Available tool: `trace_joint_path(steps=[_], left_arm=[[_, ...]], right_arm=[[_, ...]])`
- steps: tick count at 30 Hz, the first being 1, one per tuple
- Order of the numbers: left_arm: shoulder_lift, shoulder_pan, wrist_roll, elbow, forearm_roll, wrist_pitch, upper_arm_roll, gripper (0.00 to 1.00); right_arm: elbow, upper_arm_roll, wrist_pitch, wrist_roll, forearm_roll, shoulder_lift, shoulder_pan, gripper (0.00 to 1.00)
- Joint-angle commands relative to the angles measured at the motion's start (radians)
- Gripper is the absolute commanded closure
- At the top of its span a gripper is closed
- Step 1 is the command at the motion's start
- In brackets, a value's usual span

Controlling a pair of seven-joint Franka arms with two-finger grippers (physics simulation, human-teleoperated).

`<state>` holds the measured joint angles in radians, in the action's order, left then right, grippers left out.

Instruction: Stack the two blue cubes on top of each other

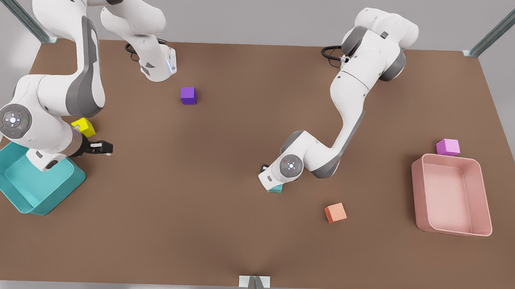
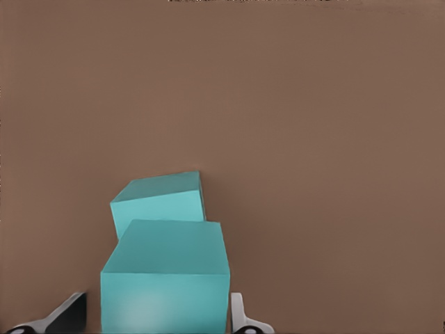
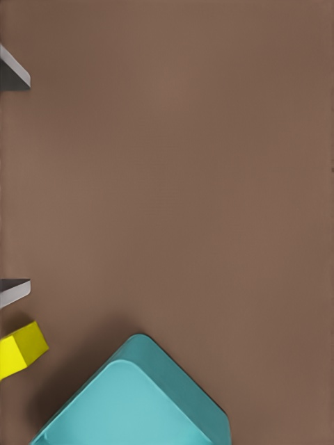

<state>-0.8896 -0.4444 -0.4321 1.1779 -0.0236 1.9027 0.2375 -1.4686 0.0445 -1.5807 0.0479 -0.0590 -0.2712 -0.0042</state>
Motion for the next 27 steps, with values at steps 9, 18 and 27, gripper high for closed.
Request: trace_joint_path(steps=[9, 18, 27], left_arm=[[0.035, 0.0, -0.27, -0.018, 0.002, -0.033, 0.006, 0.0], [0.489, 0.303, 0.277, -0.014, -0.128, -0.656, 0.006, 0.0], [0.684, 0.343, 0.469, 0.178, -0.006, -0.686, -0.079, 0.0]], right_arm=[[0.004, 0.0, -0.002, 0.035, 0.002, 0.001, -0.013, 0.0], [0.005, 0.001, -0.001, 0.035, 0.002, 0.001, -0.013, 0.0], [0.005, 0.001, 0.001, 0.035, 0.001, 0.001, -0.011, 0.0]])
